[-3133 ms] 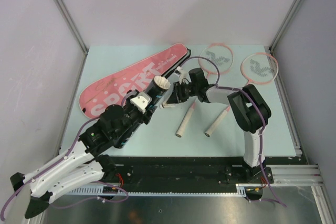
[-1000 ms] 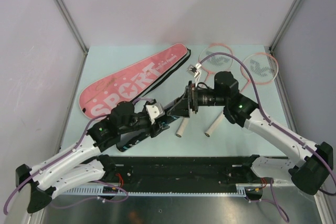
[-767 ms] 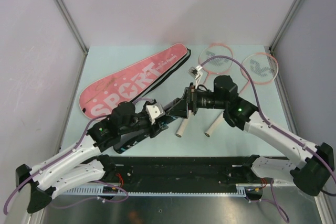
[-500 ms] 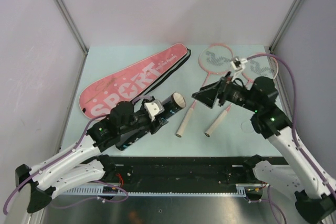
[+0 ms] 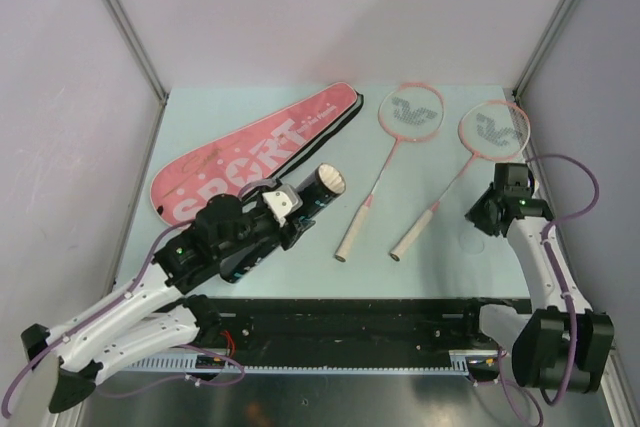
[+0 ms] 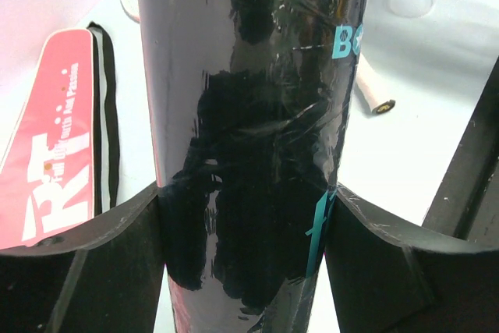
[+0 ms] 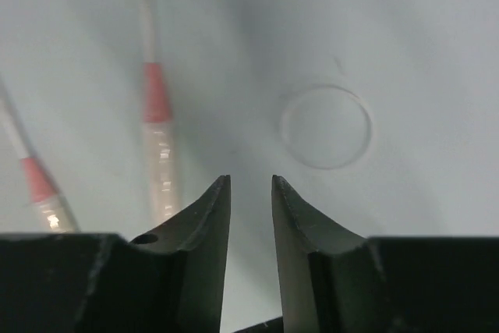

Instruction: Pack up the badminton gear

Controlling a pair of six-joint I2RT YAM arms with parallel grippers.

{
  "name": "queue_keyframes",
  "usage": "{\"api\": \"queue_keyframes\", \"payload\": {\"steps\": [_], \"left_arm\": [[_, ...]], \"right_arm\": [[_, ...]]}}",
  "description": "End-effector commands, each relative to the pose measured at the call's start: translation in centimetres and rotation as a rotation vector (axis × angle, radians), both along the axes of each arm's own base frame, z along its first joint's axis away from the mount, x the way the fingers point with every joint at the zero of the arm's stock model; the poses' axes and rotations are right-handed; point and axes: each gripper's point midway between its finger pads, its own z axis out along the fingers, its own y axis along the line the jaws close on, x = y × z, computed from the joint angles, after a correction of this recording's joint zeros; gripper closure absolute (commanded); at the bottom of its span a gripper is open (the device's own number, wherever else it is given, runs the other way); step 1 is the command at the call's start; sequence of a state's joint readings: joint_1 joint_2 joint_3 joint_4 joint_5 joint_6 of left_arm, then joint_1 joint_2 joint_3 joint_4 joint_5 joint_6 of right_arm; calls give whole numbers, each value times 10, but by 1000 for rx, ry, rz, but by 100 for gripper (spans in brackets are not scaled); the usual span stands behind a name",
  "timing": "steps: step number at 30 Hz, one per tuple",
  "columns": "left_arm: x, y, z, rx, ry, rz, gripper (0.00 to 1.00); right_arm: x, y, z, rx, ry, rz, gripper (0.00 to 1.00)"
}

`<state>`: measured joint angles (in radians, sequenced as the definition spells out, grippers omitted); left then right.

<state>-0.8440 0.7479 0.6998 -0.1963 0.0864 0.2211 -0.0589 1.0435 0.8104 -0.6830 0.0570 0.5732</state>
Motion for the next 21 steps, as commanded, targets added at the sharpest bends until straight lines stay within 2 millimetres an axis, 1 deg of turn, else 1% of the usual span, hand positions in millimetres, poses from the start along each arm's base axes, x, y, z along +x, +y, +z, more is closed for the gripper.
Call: {"api": "queue_keyframes", "payload": {"steps": [1,3,4,5,8,9,12,13,15,17,18,19,20,21], "left_arm": [[-8,-4,60,-149,-97,-40,85],[-13,-4,65,-167,-102,-59,85],[-14,-4,67,-171,-103,-61,85],[-14,-4,67,-172,-104,-62,85],[-15,-5,68,-177,-100,-69,85],[-16,-6,66,-173,-95,-73,85],[-17,-8,66,-175,-92,-85,85],[-18,-8,67,-179,-92,-88,85],[-18,-8,68,-179,-94,-90,85],[-18,-6,69,-179,-102,-83,85],[-17,-6,68,-178,-101,-82,85],[-17,-5,68,-178,-104,-80,85],[-17,-5,67,-176,-102,-79,85],[-16,-5,66,-172,-102,-78,85]], "right_arm": [[-15,-21,-37,-50,142,-75,67],[-9,-21,-48,-42,160,-88,62],[-8,-21,-59,-37,197,-87,61],[-1,-20,-62,-31,186,-89,60],[5,-19,-76,-28,207,-96,62],[5,-19,-80,-31,217,-99,64],[2,-19,-90,-76,258,-107,64],[2,-15,-92,-75,260,-102,64],[-4,-15,-103,-72,289,-112,65],[-6,-14,-111,-65,300,-122,66],[-9,-14,-117,-67,320,-129,69],[-8,-15,-119,-70,320,-139,70],[-8,-16,-120,-72,321,-145,75],[-6,-19,-119,-87,311,-153,83]]}}
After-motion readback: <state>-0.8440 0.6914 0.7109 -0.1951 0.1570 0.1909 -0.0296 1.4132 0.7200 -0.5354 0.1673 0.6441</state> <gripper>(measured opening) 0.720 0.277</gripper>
